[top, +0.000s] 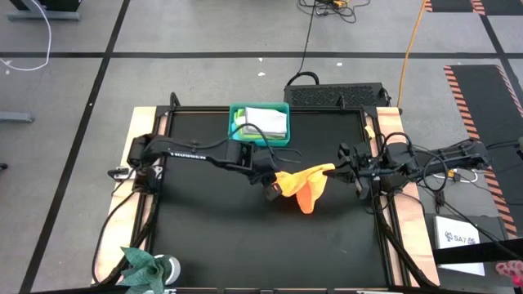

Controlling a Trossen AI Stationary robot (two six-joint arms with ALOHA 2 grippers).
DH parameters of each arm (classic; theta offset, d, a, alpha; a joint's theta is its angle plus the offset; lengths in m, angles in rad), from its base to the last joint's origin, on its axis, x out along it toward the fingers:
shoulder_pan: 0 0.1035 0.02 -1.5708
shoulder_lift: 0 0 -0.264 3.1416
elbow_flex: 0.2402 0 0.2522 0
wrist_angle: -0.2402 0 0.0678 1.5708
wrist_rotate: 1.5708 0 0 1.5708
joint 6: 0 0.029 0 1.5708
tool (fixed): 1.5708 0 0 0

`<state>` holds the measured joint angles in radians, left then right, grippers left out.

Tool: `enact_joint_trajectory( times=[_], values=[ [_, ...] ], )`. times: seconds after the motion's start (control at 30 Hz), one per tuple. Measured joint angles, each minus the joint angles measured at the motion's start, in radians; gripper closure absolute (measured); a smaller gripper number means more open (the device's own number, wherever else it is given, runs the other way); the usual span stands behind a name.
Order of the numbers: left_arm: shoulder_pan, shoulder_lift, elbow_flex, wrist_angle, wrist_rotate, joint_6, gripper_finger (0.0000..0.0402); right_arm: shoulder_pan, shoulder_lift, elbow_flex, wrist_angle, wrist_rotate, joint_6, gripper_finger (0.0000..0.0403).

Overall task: Fold microfiber towels
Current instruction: Fold the orange microfiber towel

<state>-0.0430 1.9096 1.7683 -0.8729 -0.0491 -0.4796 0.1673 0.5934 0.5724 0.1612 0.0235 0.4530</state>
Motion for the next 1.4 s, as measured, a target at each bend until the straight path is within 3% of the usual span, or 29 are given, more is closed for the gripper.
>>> enact_joint_trajectory(
  times=[0.1, 0.27, 0.47, 0.7, 0.8, 1.07, 1.3, 1.4],
  values=[
    [0.005, 0.006, 0.000, 0.001, 0.022, 0.006, 0.0309, 0.000, 0.000, 0.000, 0.008, 0.000, 0.000, 0.0403],
    [0.008, 0.007, 0.000, 0.010, -0.030, -0.006, 0.0243, 0.000, 0.000, 0.000, 0.030, 0.000, -0.010, 0.0403],
    [0.016, 0.002, 0.000, 0.010, 0.009, -0.062, 0.0201, 0.000, 0.000, 0.000, 0.031, 0.000, -0.017, 0.0403],
    [-0.033, -0.005, 0.000, 0.229, 0.001, -0.044, 0.0194, -0.003, 0.001, 0.000, -0.008, 0.009, -0.002, 0.0403],
    [-0.079, 0.006, 0.001, 0.330, -0.072, 0.032, 0.0194, -0.004, 0.001, 0.000, -0.009, 0.026, -0.003, 0.0403],
    [-0.140, 0.010, 0.000, 0.313, -0.277, 0.082, 0.0194, -0.004, 0.001, 0.000, -0.009, 0.027, -0.001, 0.0403],
    [-0.172, 0.115, 0.001, 0.352, -0.183, 0.075, 0.0195, -0.004, 0.001, 0.000, -0.008, 0.031, -0.003, 0.0403],
    [-0.196, 0.158, 0.000, 0.352, -0.218, 0.028, 0.0195, -0.005, 0.000, 0.000, -0.004, 0.031, -0.002, 0.0403]
  ],
)
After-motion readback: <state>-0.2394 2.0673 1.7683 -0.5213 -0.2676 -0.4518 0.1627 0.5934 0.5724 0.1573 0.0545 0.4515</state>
